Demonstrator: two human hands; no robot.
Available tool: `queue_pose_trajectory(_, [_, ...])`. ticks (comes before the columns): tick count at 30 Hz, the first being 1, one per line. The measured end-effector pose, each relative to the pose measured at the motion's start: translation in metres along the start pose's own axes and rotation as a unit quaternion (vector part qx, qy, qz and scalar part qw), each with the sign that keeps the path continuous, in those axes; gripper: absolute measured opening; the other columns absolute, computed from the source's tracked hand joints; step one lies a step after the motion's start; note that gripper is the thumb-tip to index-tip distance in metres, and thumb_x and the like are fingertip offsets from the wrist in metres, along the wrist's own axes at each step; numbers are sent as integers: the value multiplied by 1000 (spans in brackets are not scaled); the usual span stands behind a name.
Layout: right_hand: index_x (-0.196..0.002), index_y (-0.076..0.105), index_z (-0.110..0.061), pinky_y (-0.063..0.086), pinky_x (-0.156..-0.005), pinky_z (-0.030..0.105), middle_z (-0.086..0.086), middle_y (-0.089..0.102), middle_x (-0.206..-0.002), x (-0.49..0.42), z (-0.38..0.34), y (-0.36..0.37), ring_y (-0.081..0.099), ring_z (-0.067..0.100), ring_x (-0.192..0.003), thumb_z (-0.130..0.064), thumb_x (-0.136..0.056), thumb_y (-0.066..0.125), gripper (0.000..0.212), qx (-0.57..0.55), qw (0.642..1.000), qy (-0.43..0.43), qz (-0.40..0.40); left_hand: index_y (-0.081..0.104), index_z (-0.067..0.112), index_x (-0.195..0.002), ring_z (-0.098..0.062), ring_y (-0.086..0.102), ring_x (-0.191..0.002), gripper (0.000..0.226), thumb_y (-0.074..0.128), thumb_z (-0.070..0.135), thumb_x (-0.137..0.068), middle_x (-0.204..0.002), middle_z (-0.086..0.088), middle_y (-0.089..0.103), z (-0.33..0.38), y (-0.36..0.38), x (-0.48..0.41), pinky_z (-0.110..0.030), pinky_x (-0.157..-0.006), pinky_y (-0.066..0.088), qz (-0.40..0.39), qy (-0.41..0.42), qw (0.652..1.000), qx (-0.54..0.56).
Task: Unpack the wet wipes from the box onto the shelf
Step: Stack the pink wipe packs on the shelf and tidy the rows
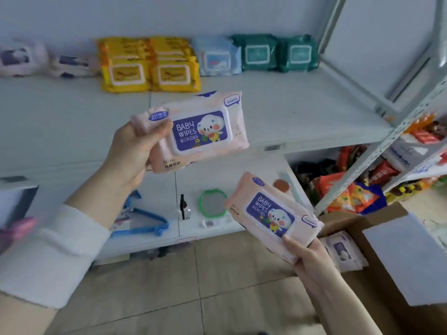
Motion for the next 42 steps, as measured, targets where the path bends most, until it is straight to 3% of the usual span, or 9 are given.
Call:
queue_pose_trajectory(5, [-103,65,-13,56,-84,38,9,72,-104,-34,17,124,68,23,-98,-41,-32,93,81,77,995,-7,-61,62,18,-94,0,69,-72,10,60,12,-87,-74,15,73,25,-160,-3,-25,-69,58,120,24,993,-5])
queue_pose_trajectory(10, [-103,62,-7,58,-70,28,8,74,-99,-69,27,225,71,20,-90,-34,-27,94,87,63,991,0,-117,63,20,-95,-3,69,-75,11,62,15,-86,-78,14,74,32,-258,-17,-36,-75,56,185,28,982,-1])
queue_pose_trajectory(14, [-101,62,-6,58,-68,28,7,74,-97,-108,28,287,71,19,-88,-41,-23,94,91,107,982,-3,-156,62,12,-110,-8,69,-79,23,59,10,-87,-86,8,74,30,-309,-48,-31,-74,59,186,42,982,11])
queue_pose_trajectory(17, [-103,62,-5,58,-72,30,9,74,-99,-149,25,327,71,22,-91,-45,-22,93,95,135,975,-18,-176,63,14,-101,-5,70,-75,16,55,7,-88,-81,9,75,29,-347,-89,-27,-72,58,190,38,981,14])
queue_pose_trajectory(23, [-96,64,-11,57,-60,24,-1,76,-86,-242,18,410,72,12,-77,-52,-14,90,96,152,974,-61,-158,62,14,-111,-11,71,-79,26,58,14,-85,-90,5,75,28,-425,-175,-39,-69,59,182,12,983,-12])
queue_pose_trajectory(28, [-109,60,-19,59,-61,30,-1,74,-95,-311,17,496,72,13,-80,-35,-41,83,74,170,966,-105,-164,62,16,-111,-12,71,-80,24,58,14,-88,-93,4,74,20,-476,-248,-38,-70,59,172,2,985,-32])
queue_pose_trajectory(33, [-114,56,-22,58,-61,32,-4,72,-100,-382,28,555,71,14,-86,-52,-23,88,101,175,971,-108,-122,61,19,-102,-5,70,-72,17,54,9,-90,-82,11,74,7,-513,-339,-27,-62,59,128,-24,990,-52])
queue_pose_trajectory(37, [-123,53,-16,53,-88,44,4,64,-116,-432,27,573,63,24,-103,-22,-70,77,58,252,959,-131,-12,61,19,-102,-4,70,-73,16,54,10,-91,-83,13,74,-3,-533,-409,-22,-65,57,78,-48,992,-92])
queue_pose_trajectory(42, [-126,54,-14,48,-89,37,6,62,-122,-454,12,588,58,27,-107,-23,-77,73,53,420,874,-216,114,59,15,-112,-16,64,-91,23,59,11,-89,-103,-1,67,0,-538,-469,-31,-89,50,96,-17,979,-180])
Point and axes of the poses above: each hand's wrist, its own x-axis away from the middle knuckle, its own y-axis out of the palm, z = x × y, the point moved 7 cm from there along -x, towards the middle knuckle
